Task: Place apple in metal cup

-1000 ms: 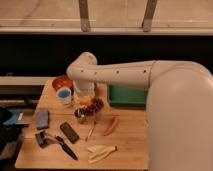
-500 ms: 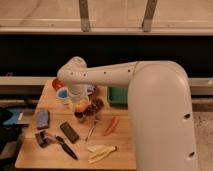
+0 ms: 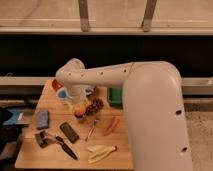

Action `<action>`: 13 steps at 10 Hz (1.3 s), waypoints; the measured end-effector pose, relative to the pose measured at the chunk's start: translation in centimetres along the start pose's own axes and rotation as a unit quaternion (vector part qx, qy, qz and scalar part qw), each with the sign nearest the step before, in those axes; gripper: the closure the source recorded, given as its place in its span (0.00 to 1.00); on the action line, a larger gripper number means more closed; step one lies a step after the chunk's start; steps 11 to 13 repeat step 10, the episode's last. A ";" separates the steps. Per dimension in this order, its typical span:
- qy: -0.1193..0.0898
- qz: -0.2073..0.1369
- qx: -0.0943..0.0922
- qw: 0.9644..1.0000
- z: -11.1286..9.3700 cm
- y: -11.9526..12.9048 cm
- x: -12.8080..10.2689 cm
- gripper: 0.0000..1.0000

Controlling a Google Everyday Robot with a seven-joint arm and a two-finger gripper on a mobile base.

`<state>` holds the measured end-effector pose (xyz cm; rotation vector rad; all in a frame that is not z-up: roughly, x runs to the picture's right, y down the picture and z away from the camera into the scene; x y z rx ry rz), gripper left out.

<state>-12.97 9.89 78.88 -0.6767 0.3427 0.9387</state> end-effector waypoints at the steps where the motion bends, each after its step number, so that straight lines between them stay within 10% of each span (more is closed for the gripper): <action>1: 0.003 -0.001 -0.001 1.000 0.1 0.1 0.1 0.46; 13: 0.004 -0.002 -0.002 1.000 0.1 0.1 0.1 0.36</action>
